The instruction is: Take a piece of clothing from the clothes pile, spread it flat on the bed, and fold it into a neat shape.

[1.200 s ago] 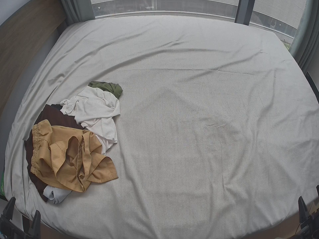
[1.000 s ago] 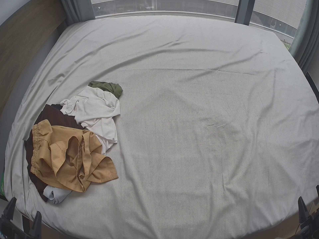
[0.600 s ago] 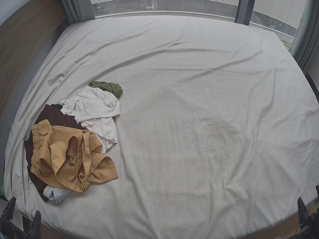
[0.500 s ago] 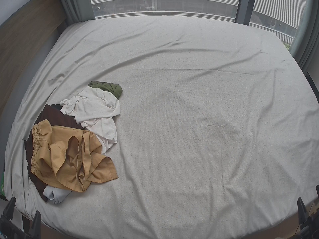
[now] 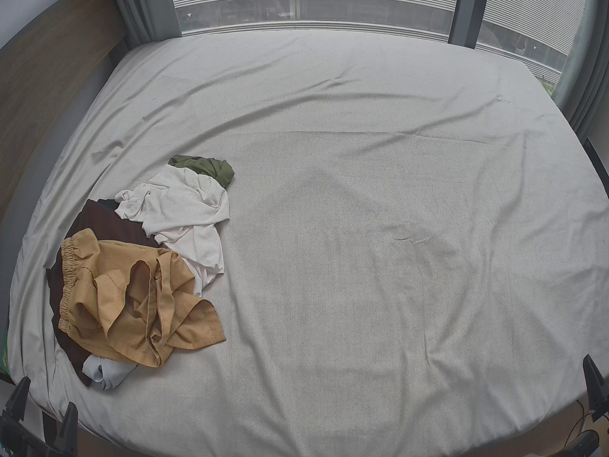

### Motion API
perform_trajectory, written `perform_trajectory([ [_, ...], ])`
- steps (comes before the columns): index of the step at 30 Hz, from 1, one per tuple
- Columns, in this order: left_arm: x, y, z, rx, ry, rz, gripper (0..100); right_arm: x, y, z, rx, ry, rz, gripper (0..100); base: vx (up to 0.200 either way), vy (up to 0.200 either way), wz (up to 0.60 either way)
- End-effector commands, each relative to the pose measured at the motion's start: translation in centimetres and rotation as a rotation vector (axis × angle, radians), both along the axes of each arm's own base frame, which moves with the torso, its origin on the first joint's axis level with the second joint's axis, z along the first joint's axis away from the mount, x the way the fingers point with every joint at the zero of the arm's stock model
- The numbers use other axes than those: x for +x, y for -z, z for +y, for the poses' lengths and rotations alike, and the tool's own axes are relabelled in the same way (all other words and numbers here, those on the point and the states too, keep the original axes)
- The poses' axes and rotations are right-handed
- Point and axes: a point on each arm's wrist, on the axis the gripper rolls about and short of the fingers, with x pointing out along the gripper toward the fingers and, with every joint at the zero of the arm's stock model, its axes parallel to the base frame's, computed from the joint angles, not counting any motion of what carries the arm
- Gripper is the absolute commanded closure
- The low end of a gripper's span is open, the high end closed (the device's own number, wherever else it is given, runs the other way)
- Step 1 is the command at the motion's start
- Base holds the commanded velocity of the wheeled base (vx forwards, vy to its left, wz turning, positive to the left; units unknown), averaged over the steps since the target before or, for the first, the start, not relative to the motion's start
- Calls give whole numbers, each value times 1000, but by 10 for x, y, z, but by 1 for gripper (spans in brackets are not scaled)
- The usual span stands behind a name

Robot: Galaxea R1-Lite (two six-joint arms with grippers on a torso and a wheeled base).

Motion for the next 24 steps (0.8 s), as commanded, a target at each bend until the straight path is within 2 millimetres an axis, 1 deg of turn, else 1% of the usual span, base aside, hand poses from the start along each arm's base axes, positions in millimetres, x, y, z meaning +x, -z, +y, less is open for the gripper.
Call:
perform_trajectory([
  [1,0,5,0,-2,-2,0,0,31,-22,2,-5,-38,84,0,0,0,0],
  [4,0,5,0,-3,-2,0,0,43,-31,4,-8,-58,93,0,0,0,0],
  [8,0,5,0,-5,-2,0,0,69,-51,9,-4,-112,118,0,0,0,0],
  [10,0,5,0,-5,-2,0,0,78,-62,11,22,-122,115,0,0,0,0],
  [13,0,5,0,-5,-2,0,0,90,-72,16,81,-151,137,0,0,0,0],
  [17,0,5,0,-3,-2,0,0,105,-76,20,105,-165,180,0,0,0,0],
  [21,0,5,0,-2,-2,0,0,116,-79,22,122,-162,206,0,0,0,0],
  [24,0,5,0,-2,-2,0,0,129,-87,25,153,-163,217,0,0,0,0],
])
